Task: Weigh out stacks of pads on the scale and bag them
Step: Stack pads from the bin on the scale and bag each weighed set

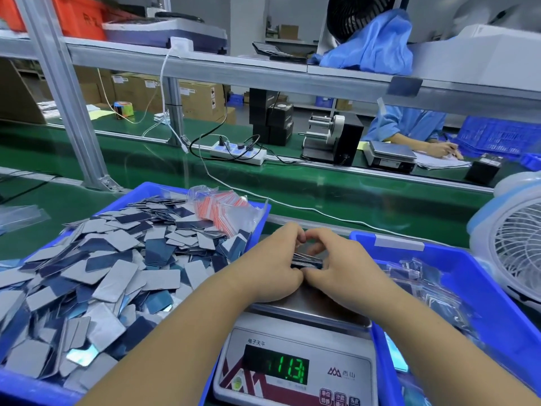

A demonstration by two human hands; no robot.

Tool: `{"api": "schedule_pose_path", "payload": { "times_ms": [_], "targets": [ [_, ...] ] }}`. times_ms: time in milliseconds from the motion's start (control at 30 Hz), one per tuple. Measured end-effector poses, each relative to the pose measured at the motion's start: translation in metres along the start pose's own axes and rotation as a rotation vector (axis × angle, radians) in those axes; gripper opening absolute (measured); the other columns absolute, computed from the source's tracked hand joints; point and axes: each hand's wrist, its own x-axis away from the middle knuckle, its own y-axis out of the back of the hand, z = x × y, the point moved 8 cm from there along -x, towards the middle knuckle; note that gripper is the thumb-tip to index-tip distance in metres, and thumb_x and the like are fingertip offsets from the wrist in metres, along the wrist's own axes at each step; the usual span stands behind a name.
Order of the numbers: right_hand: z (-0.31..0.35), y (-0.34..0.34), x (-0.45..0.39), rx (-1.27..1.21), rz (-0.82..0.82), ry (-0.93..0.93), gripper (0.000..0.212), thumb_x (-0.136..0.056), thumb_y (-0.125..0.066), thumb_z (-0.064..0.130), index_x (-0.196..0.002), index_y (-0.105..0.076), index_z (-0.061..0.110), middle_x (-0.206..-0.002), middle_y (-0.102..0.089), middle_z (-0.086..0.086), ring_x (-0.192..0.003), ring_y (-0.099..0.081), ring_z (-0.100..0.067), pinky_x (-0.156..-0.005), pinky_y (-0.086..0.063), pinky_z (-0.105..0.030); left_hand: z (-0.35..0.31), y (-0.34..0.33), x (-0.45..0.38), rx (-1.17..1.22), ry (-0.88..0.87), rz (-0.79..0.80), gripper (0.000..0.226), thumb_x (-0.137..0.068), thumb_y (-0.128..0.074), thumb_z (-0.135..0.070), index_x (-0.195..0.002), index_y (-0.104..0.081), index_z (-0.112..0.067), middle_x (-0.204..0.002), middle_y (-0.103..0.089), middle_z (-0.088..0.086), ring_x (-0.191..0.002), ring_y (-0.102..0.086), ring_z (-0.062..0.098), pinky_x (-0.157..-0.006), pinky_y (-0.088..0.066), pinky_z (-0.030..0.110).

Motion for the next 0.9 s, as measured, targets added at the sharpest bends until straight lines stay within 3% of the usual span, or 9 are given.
{"api": "schedule_pose_path", "payload": {
  "times_ms": [167,300,433,633,900],
  "targets": [
    [0.001,-0.003,-0.010,0.020,0.001,0.011,0.060,-0.079,-0.071,0.022,-0.131,-0.042,0.035,-0.085,-0.057,0.021,-0.061,-0.051,0.013,-0.060,-0.038,-0.005,0.000,-0.005,-0.002,0.085,0.023,0.017,0.069,-0.083,-0.052,-0.009,-0.143,-0.025,-0.030,-0.148,-0.033,-0.007,-0.135,-0.040,0.013,-0.112,-0.037,0.036],
    [-0.004,-0.002,-0.006,0.029,-0.014,0.000,0.078,-0.080,-0.071,0.025,-0.147,-0.030,0.034,-0.099,-0.061,0.016,-0.064,-0.048,0.013,-0.061,-0.037,-0.005,-0.007,-0.007,-0.001,0.196,0.015,0.009,0.077,-0.086,-0.052,-0.002,-0.152,-0.020,-0.025,-0.153,-0.029,-0.003,-0.142,-0.032,0.007,-0.115,-0.030,0.029],
    [-0.016,0.005,0.004,0.001,-0.080,-0.050,0.073,-0.080,-0.075,0.032,-0.140,-0.035,0.044,-0.098,-0.062,0.019,-0.072,-0.050,0.009,-0.064,-0.035,-0.007,-0.009,0.000,0.005,0.003,-0.046,0.018,0.079,-0.086,-0.055,-0.012,-0.154,-0.021,-0.034,-0.157,-0.026,-0.006,-0.146,-0.025,0.010,-0.118,-0.026,0.034],
    [-0.018,0.007,0.011,-0.011,-0.087,-0.102,0.049,-0.077,-0.076,0.027,-0.119,-0.056,0.038,-0.084,-0.059,0.025,-0.073,-0.051,0.019,-0.066,-0.035,0.001,-0.001,-0.024,0.010,-0.469,0.005,0.174,0.079,-0.092,-0.039,-0.034,-0.159,0.005,-0.029,-0.167,-0.010,0.000,-0.154,0.007,0.021,-0.122,0.008,0.053],
    [-0.005,0.009,0.012,-0.007,-0.119,-0.063,0.044,-0.077,-0.070,0.014,-0.114,-0.061,0.036,-0.082,-0.060,0.022,-0.063,-0.052,0.016,-0.063,-0.037,-0.002,0.000,-0.025,0.009,-0.504,0.026,0.161,0.079,-0.092,-0.036,-0.038,-0.158,0.004,-0.022,-0.166,-0.009,0.010,-0.154,0.007,0.024,-0.122,0.007,0.055]
  ]
}}
